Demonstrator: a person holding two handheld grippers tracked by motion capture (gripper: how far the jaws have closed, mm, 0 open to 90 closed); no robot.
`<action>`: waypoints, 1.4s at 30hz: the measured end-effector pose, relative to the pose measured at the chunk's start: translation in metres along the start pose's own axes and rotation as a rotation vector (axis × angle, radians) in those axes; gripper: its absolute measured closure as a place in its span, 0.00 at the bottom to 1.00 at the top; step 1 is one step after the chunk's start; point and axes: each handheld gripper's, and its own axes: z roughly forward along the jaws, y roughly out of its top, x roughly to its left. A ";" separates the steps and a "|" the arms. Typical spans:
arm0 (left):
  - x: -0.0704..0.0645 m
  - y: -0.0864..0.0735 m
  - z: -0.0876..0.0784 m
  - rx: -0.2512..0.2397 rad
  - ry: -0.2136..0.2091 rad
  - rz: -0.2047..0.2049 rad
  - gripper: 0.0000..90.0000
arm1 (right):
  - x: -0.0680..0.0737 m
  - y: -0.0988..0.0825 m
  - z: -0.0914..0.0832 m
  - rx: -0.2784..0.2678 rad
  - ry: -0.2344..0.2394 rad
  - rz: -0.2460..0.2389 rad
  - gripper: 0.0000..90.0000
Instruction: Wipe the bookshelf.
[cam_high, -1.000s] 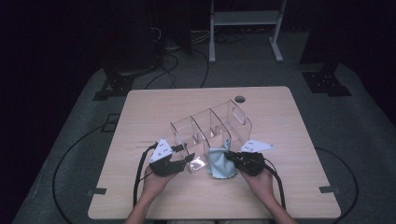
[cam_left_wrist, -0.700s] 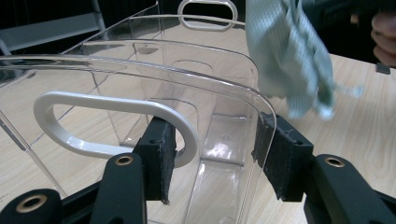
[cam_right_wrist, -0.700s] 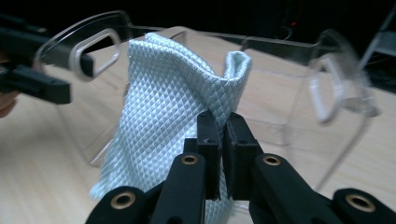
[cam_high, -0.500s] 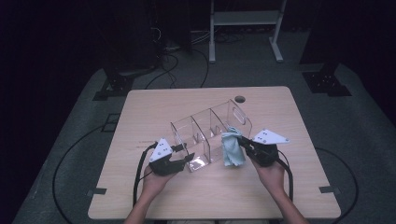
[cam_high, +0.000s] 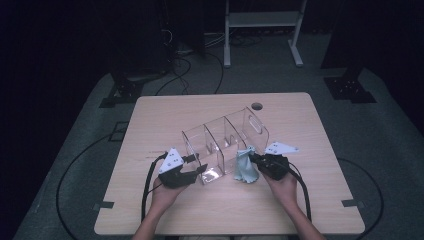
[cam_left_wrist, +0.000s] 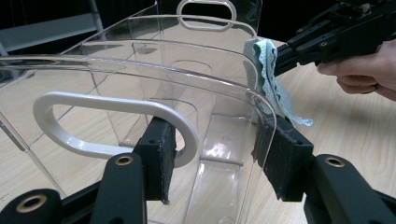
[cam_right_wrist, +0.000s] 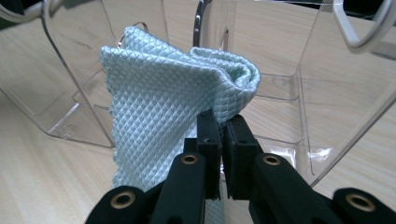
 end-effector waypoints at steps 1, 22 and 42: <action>0.000 0.000 0.000 -0.001 0.001 -0.001 0.54 | 0.000 0.000 -0.002 -0.002 0.004 0.005 0.96; 0.002 -0.001 -0.003 0.004 -0.015 0.008 0.54 | -0.040 -0.019 -0.095 -0.053 -0.076 0.066 0.95; 0.002 -0.001 -0.003 0.000 -0.020 0.007 0.54 | -0.117 -0.036 -0.120 0.076 -0.219 0.169 0.90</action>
